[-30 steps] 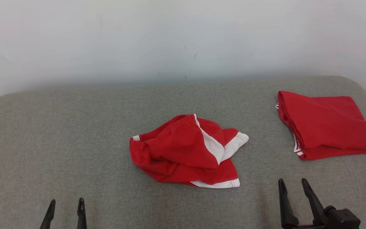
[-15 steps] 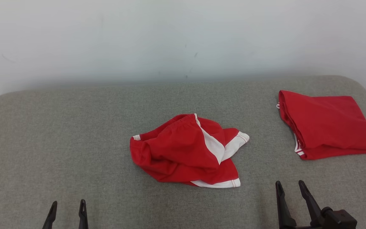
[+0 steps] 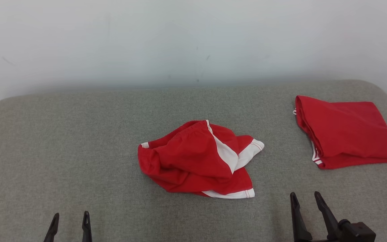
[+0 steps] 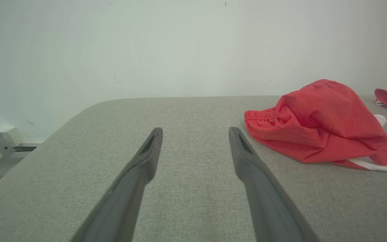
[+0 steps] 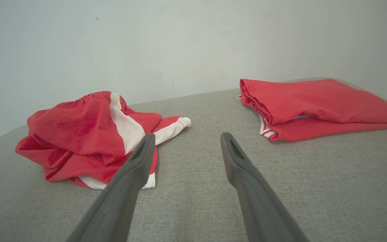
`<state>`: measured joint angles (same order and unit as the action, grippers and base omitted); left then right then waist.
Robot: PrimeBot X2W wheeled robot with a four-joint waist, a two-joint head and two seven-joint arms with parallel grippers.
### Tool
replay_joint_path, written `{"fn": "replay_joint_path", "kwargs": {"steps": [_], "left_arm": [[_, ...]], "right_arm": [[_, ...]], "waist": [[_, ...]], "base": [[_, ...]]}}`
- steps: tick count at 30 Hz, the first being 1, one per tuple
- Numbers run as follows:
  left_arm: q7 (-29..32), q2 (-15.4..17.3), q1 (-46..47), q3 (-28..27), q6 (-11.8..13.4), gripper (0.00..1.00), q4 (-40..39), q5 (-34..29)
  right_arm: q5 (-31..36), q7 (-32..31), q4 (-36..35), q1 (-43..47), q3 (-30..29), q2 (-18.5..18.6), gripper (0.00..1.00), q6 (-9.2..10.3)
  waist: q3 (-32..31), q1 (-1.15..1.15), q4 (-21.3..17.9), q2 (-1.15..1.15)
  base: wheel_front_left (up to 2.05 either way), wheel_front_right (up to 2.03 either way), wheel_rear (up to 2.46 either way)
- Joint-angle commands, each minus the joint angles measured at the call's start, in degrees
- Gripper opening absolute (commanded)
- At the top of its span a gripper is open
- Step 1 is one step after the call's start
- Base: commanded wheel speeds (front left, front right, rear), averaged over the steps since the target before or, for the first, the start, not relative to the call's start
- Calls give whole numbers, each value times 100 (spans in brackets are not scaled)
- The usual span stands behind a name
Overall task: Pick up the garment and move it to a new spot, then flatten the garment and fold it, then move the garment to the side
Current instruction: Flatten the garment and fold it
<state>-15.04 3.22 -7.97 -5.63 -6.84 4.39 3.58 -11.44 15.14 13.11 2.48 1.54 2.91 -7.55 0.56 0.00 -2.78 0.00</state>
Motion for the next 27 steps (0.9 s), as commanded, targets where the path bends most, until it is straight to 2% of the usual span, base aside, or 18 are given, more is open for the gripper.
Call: {"fn": "replay_joint_path", "kwargs": {"steps": [1,19,27], "left_arm": [[-13,-13,23,-10,-7,100,1,-3],[-13,-31,10,-62,-36,100,9,8],[-13,-34,58,12,-48,100,30,52]], "right_arm": [[5,3,2,14,12,-4,100,11],[-5,4,50,16,60,-4,100,11],[-72,3,160,-233,298,-5,100,11]], "waist": [[-1,0,-1,0],[-27,0,18,0],[4,0,127,0]], "base": [[0,0,0],[0,0,0],[0,0,0]]}}
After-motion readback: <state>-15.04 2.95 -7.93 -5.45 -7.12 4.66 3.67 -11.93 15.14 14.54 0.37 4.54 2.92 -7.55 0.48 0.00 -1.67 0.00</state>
